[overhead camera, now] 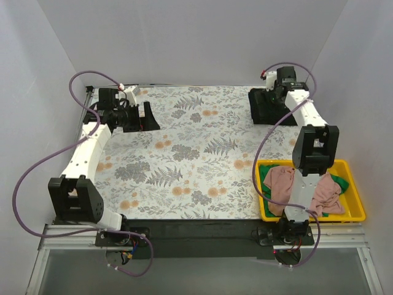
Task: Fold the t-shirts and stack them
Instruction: Reset both grippers
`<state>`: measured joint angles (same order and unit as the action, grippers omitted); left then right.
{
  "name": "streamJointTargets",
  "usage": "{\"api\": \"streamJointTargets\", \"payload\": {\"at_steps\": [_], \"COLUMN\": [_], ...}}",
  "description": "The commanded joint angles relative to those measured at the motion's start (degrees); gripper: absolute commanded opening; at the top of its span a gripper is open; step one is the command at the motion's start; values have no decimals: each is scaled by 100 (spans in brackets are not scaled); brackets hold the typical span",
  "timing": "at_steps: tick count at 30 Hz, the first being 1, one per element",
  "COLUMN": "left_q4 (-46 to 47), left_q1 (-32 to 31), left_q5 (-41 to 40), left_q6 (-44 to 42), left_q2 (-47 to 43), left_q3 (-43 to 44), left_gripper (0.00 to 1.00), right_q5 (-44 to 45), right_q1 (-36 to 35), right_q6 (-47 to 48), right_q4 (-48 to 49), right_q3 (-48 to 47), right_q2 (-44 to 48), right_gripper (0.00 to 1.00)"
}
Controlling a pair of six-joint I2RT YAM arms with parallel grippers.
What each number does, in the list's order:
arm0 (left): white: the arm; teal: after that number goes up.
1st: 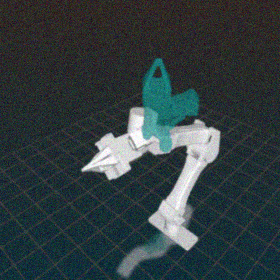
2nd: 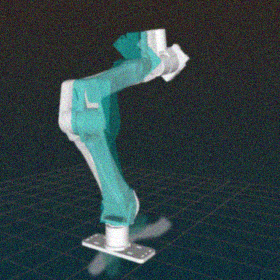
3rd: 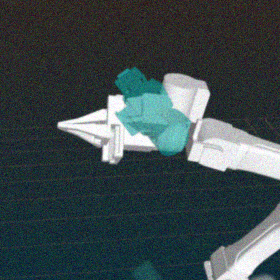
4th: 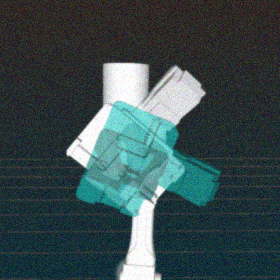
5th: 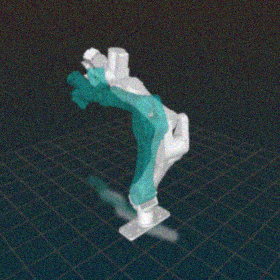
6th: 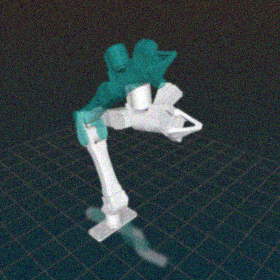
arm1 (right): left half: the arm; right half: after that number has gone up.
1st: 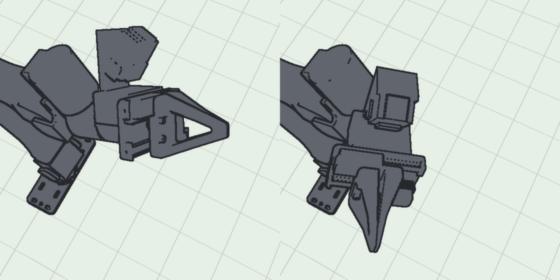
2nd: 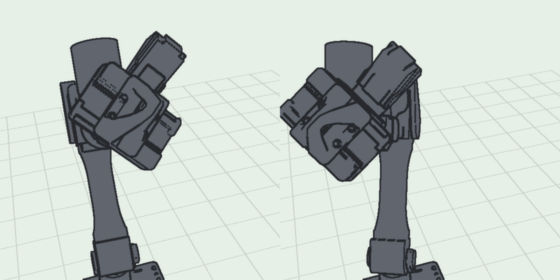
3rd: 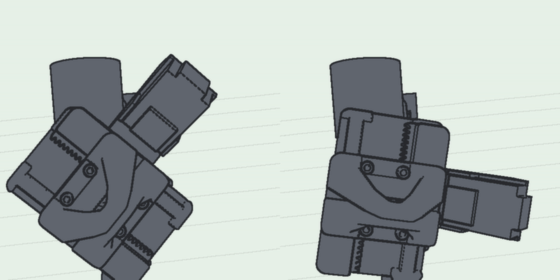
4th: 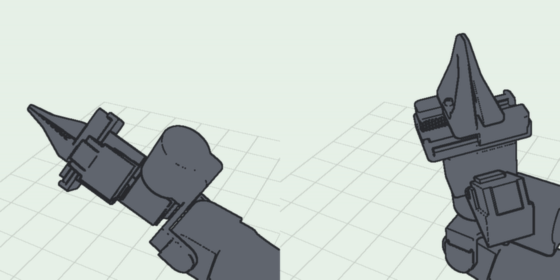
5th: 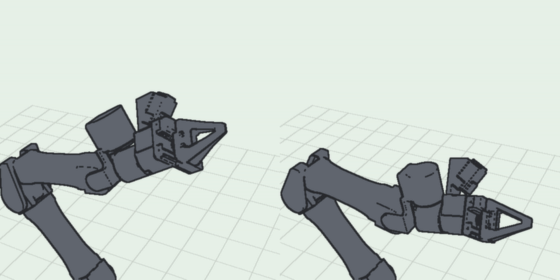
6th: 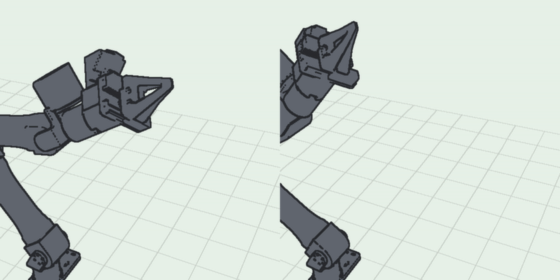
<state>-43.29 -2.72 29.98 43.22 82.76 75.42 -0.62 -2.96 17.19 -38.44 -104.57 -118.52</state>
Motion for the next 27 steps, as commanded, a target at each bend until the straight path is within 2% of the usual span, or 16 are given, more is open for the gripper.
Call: {"api": "streamJointTargets", "payload": {"at_steps": [1, 3, 6, 11, 16, 22, 27], "left_q4": [145, -82, -101, 101, 101, 75, 66], "left_q1": [87, 105, 114, 158, 167, 167, 167], "left_q5": [509, 877, 905, 641, 580, 141, 228], "left_q6": [317, 214, 38, -208, -507, -763, -754], "left_q2": [494, 784, 1049, 707, 39, -717, -1034], "left_q3": [604, 1122, 1292, 677, -358, -1247, -1381], "left_gripper": [92, 92, 92, 92, 92, 93, 93], "right_q5": [-868, -1343, -1730, -2380, -2434, -2240, -2153], "right_q1": [-11, -81, -336, -995, -1688, -1954, -1998], "right_q6": [434, 496, 479, 434, 285, 144, 118], "right_q4": [-470, -910, -1209, -1184, -685, -358, -340], "right_q3": [-397, -345, 223, 1850, 3563, 4199, 4270], "right_q2": [1137, 1461, 1953, 2798, 3528, 3950, 4126], "right_gripper": [98, 98, 98, 98, 98, 98, 98]}}
